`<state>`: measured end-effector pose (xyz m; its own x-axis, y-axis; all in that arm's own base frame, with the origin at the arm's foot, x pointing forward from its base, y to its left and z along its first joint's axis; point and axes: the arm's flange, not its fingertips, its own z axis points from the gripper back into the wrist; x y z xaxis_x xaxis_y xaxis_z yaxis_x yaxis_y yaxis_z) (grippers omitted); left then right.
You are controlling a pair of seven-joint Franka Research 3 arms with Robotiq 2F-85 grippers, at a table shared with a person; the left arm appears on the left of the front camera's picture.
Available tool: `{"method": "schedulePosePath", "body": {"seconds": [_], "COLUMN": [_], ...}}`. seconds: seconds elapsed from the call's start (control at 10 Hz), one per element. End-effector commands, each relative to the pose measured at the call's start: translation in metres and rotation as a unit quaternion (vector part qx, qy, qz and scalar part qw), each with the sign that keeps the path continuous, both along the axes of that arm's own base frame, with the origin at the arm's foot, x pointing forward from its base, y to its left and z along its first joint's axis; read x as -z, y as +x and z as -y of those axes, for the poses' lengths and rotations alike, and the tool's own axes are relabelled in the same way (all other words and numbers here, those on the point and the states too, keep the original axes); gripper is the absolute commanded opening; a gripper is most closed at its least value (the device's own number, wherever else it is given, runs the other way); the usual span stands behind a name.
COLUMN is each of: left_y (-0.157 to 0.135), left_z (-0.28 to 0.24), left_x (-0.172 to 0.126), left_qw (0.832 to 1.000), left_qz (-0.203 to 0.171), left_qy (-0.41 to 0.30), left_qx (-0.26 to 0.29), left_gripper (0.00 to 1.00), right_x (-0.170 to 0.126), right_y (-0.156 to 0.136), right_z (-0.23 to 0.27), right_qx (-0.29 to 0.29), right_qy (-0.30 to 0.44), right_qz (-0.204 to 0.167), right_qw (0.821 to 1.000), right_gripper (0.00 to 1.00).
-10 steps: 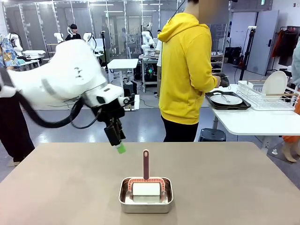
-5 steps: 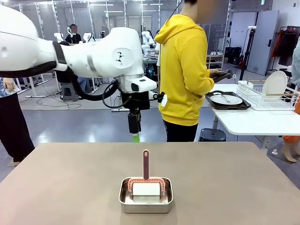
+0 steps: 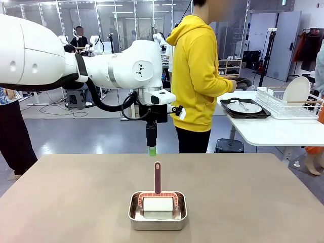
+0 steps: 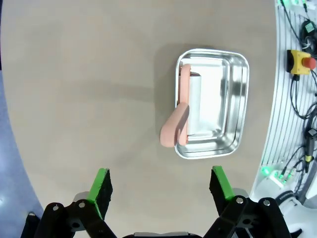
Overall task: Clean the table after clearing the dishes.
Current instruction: When the right (or left) Handle tray is removed, use the right hand (or left hand) to clean the right (or left) side of the table with the Lint Roller.
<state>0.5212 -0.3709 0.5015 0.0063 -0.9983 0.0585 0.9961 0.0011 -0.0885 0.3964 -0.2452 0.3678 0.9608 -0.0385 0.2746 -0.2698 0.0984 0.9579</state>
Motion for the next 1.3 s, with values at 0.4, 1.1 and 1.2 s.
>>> {"method": "schedulePosePath", "body": {"seconds": [0.4, 1.1, 1.2], "left_y": [0.005, -0.013, -0.015], "left_z": [0.010, 0.015, 0.014], "left_x": [0.033, 0.081, 0.086], "left_qw": [1.000, 0.999, 0.999], "left_qz": [-0.016, -0.033, -0.032], "left_qy": [0.001, 0.000, 0.001], "left_qx": [0.000, -0.010, -0.014], "left_gripper": [1.00, 1.00, 1.00], "right_x": [-0.003, -0.003, -0.003], "right_y": [-0.004, -0.004, -0.004], "right_z": [-0.002, -0.002, -0.002], "right_qx": [-0.001, -0.001, -0.001], "right_qy": [-0.001, -0.001, -0.001], "right_qz": [0.003, 0.003, 0.003], "right_qw": [1.000, 1.000, 1.000], "right_gripper": [1.00, 1.00, 1.00]}}
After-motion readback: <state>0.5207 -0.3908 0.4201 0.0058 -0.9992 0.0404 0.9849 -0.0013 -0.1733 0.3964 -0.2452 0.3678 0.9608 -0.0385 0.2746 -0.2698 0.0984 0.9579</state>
